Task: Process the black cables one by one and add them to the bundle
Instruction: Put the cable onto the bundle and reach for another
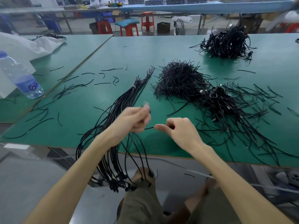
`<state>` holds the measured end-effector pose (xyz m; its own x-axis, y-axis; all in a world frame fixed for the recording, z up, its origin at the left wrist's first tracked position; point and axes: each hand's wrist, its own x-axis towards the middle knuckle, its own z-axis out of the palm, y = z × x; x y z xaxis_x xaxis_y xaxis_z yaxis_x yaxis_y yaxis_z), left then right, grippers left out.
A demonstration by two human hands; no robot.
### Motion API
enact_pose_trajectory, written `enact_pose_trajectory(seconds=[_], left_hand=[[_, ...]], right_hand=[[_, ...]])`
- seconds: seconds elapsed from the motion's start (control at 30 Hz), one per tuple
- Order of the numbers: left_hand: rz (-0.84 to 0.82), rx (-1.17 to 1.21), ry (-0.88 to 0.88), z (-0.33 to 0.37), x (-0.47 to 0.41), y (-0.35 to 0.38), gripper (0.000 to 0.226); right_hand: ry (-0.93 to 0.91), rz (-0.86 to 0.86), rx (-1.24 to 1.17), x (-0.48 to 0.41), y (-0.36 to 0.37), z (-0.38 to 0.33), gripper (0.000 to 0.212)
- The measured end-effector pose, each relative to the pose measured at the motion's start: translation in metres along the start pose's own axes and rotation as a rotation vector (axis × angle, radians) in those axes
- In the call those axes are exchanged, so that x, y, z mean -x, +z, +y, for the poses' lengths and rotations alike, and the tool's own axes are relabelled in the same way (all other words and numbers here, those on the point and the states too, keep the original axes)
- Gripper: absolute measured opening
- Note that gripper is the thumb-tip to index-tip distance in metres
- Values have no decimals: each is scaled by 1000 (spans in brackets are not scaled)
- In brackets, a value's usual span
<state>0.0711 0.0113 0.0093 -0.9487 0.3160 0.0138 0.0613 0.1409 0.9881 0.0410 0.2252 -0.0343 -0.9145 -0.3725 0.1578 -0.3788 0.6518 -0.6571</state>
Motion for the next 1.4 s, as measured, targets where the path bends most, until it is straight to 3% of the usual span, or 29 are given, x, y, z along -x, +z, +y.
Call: enact_pose_trajectory(seconds=[0.07, 0.13, 0.27, 0.33, 0.4, 0.57, 0.73, 0.8, 0.87, 0.97, 1.07, 1.2, 1.3, 1.4], left_hand=[[-157, -442, -60, -6, 1, 11, 42], [-189, -629, -89, -15, 1, 18, 37], [101, -593, 20, -28, -9, 20, 26], [146, -549, 98, -28, -12, 21, 28], [134, -427, 130, -30, -13, 24, 30], [-52, 264, -33, -31, -12, 40, 39], [127, 711, -18, -16, -27, 30, 57], [161, 933, -56, -6, -31, 24, 54], [170, 1008, -77, 1, -29, 23, 44], [159, 891, -36, 9, -23, 18, 42], [182, 534, 45, 11, -16, 7, 45], [72, 70, 64, 7, -7, 16, 44], [44, -55, 65, 1, -8, 31, 41], [110, 7, 49, -4, -11, 35, 41]], right_hand=[[21, 45, 94, -6, -2, 1, 65], [38, 105, 72, -11, -2, -3, 56], [-11, 156, -164, -9, -3, -18, 51], [-30, 159, -290, -7, -5, -24, 50], [-45, 167, -357, -4, -5, -31, 47], [-45, 228, -405, 2, -4, -36, 46], [-56, 148, -418, 12, 8, -32, 46], [-52, 109, -424, 12, 15, -32, 45], [-37, 84, -424, 8, 18, -30, 46], [-23, 40, -365, 1, 14, -23, 52], [19, 43, -296, -4, 2, -11, 58], [49, 51, -271, -6, -3, 0, 58], [80, 39, -277, -5, 1, 2, 54], [107, 53, -269, -1, 2, 4, 51]])
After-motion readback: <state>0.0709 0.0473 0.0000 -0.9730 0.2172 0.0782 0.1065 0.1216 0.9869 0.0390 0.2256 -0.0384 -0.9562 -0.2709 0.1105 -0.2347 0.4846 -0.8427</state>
